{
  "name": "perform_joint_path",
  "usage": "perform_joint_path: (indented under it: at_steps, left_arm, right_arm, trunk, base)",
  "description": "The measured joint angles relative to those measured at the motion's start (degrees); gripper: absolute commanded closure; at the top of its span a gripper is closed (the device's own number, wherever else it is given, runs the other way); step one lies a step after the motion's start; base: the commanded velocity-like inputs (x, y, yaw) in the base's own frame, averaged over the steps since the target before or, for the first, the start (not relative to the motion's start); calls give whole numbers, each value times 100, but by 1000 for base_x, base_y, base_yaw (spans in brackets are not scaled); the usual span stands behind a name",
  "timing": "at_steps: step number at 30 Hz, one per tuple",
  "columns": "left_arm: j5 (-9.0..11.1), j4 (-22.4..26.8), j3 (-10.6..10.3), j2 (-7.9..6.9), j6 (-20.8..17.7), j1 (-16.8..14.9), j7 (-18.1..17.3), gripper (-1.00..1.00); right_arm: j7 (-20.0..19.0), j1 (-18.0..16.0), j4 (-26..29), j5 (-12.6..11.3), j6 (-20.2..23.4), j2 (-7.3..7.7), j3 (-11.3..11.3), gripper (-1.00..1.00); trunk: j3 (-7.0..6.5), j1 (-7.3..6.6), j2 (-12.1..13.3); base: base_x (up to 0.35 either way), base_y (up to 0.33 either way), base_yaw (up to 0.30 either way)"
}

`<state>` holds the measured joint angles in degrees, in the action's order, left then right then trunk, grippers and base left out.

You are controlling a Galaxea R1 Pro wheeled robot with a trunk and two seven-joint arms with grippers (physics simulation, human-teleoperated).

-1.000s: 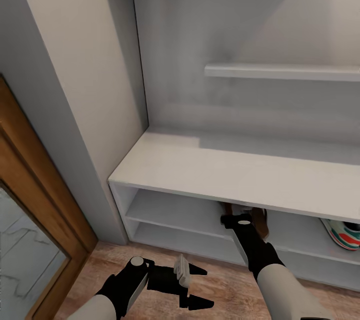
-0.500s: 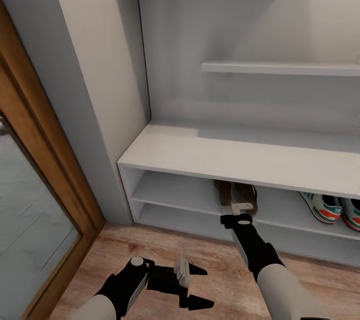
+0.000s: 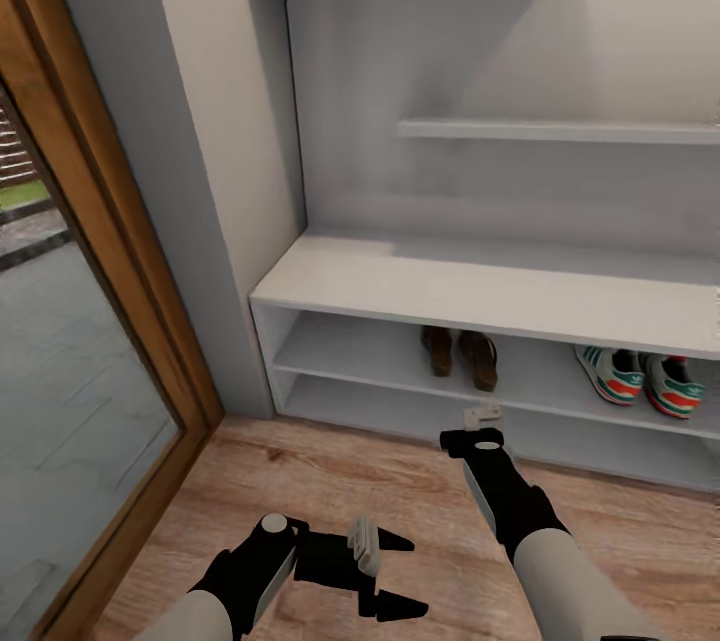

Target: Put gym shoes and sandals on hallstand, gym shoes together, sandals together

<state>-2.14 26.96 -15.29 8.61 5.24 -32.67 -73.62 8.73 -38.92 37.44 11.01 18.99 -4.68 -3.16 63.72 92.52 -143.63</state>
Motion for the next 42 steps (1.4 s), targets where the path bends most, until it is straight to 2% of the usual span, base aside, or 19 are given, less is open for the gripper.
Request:
perform_joint_path:
  at_steps: [19,42]
  left_arm:
    - [0,0,0,-5,1,0,0,-100]
    - [0,8,0,-9,0,0,-1,-100]
  right_arm:
    - [0,0,-15,-4,-9,-6,-12,-100]
    - [-8,82,-30,-9,-7,16,-46,-100]
  trunk:
    - [0,-2,0]
    - [0,-4,0]
  base:
    - [-284,0,0]
    - [-10,0,0]
